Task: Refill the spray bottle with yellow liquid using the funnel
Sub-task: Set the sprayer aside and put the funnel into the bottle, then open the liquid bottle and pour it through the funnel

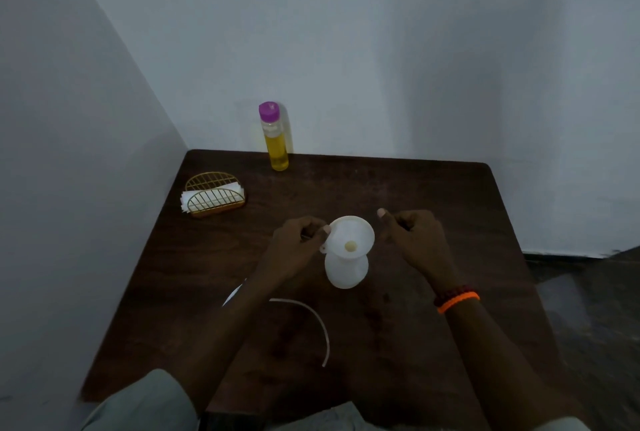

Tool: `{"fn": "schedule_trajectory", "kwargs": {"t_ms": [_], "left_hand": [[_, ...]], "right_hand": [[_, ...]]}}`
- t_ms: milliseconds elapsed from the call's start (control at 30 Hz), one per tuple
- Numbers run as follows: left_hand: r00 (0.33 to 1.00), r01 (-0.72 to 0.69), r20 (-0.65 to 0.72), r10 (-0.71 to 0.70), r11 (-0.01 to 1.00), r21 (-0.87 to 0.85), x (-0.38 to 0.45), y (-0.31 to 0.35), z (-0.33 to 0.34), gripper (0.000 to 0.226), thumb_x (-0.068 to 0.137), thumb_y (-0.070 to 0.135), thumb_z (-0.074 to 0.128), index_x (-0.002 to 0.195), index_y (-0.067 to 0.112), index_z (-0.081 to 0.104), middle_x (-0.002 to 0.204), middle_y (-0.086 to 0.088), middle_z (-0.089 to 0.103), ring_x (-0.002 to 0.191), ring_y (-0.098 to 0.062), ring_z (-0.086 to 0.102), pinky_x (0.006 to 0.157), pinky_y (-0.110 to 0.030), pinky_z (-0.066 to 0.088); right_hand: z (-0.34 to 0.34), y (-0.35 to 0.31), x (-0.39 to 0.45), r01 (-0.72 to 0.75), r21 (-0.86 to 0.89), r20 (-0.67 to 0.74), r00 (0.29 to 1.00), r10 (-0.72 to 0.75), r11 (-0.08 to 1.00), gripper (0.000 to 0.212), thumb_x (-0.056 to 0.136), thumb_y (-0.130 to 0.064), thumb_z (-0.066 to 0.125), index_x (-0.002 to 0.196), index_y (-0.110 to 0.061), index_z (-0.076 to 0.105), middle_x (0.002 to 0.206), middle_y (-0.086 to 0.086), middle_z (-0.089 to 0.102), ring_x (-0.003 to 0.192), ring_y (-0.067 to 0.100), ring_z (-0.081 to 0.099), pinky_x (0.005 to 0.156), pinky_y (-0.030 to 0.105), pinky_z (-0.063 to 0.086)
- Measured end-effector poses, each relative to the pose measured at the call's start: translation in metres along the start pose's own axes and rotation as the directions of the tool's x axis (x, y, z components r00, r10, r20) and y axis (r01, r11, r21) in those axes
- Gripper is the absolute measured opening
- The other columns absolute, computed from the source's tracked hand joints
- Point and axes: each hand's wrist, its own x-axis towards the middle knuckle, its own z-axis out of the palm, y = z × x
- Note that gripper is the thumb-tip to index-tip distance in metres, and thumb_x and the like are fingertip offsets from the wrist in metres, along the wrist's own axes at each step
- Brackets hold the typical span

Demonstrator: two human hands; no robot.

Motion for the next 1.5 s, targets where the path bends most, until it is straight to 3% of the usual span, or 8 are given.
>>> {"fn": "schedule_trajectory", "kwargs": {"t_ms": [167, 300, 467, 600, 833, 1033, 1200, 1500], "left_hand": [[0.998, 0.064, -0.029, -0.064, 0.998, 0.012, 0.009, -0.007, -0.010, 0.011, 0.095, 0.045, 0.059, 0.098, 0.039, 0.068, 0.087, 0.007, 0.074, 0.078, -0.006, 0.072, 0.071, -0.031, 0.061], [0.987, 0.145, -0.072, -0.142, 0.989, 0.036, 0.024, -0.017, -0.026, 0.007, 0.095, 0.046, 0.059, 0.095, 0.043, 0.065, 0.084, 0.005, 0.073, 0.074, -0.006, 0.072, 0.069, -0.028, 0.061], [0.968, 0.204, -0.165, -0.190, 0.976, 0.075, 0.058, -0.035, -0.053, 0.014, 0.095, 0.046, 0.060, 0.106, 0.038, 0.063, 0.097, 0.008, 0.070, 0.087, -0.006, 0.068, 0.074, -0.026, 0.057], [0.949, 0.223, -0.250, -0.190, 0.968, 0.111, 0.098, -0.041, -0.079, 0.027, 0.095, 0.041, 0.061, 0.117, 0.025, 0.064, 0.097, 0.008, 0.067, 0.086, -0.007, 0.066, 0.070, -0.024, 0.053], [0.906, 0.110, -0.422, -0.007, 0.969, 0.220, 0.184, -0.029, -0.122, 0.059, 0.089, 0.032, 0.072, 0.137, 0.005, 0.053, 0.116, -0.011, 0.068, 0.104, -0.022, 0.066, 0.085, -0.027, 0.051], [0.906, -0.013, -0.411, 0.104, 0.976, 0.218, 0.235, -0.021, -0.134, 0.074, 0.077, 0.029, 0.084, 0.138, 0.004, 0.050, 0.130, -0.014, 0.062, 0.117, -0.024, 0.060, 0.098, -0.036, 0.052], [0.887, -0.127, -0.415, 0.204, 0.970, 0.206, 0.237, -0.023, -0.132, 0.057, 0.077, 0.024, 0.085, 0.121, 0.001, 0.060, 0.117, -0.012, 0.070, 0.106, -0.024, 0.066, 0.093, -0.038, 0.055], [0.890, -0.208, -0.382, 0.251, 0.966, 0.151, 0.184, 0.000, -0.129, 0.054, 0.073, 0.035, 0.087, 0.114, 0.012, 0.063, 0.107, 0.002, 0.071, 0.091, -0.005, 0.066, 0.075, -0.009, 0.052]], "right_hand": [[0.003, 0.001, 0.026, -0.009, 0.010, 0.041, 0.999, 0.009, 1.000, 0.048, 0.091, -0.054, 0.060, 0.064, -0.016, 0.071, 0.062, -0.002, 0.071, 0.055, 0.003, 0.067, 0.053, 0.015, 0.046], [0.014, -0.005, 0.061, -0.002, 0.004, 0.119, 0.993, 0.002, 1.000, 0.042, 0.091, -0.050, 0.063, 0.068, -0.017, 0.074, 0.062, -0.003, 0.073, 0.058, 0.003, 0.070, 0.060, 0.021, 0.053], [0.037, -0.021, 0.117, 0.043, -0.037, 0.239, 0.970, -0.033, 0.998, 0.039, 0.090, -0.045, 0.067, 0.071, -0.013, 0.075, 0.064, 0.003, 0.074, 0.057, 0.013, 0.072, 0.057, 0.027, 0.057], [0.061, -0.035, 0.168, 0.129, -0.102, 0.323, 0.942, -0.090, 0.986, 0.028, 0.086, -0.040, 0.073, 0.079, -0.014, 0.077, 0.067, 0.000, 0.073, 0.059, 0.007, 0.068, 0.062, 0.026, 0.055], [0.123, -0.050, 0.244, 0.145, -0.218, 0.417, 0.908, -0.042, 0.965, 0.055, 0.074, -0.040, 0.083, 0.120, -0.014, 0.066, 0.103, 0.003, 0.072, 0.096, 0.015, 0.068, 0.083, 0.026, 0.052], [0.168, -0.080, 0.273, 0.233, -0.156, 0.504, 0.855, -0.125, 0.960, 0.074, 0.075, -0.031, 0.085, 0.138, -0.009, 0.053, 0.131, 0.012, 0.062, 0.117, 0.025, 0.062, 0.101, 0.036, 0.050], [0.184, -0.101, 0.276, 0.301, -0.014, 0.441, 0.858, -0.265, 0.953, 0.041, 0.084, -0.017, 0.076, 0.120, -0.005, 0.063, 0.117, 0.011, 0.069, 0.109, 0.026, 0.065, 0.087, 0.031, 0.051], [0.148, -0.116, 0.235, 0.361, 0.171, 0.494, 0.774, -0.397, 0.917, 0.050, 0.083, -0.015, 0.077, 0.130, -0.011, 0.061, 0.123, 0.007, 0.069, 0.112, 0.022, 0.066, 0.095, 0.045, 0.056]]}}
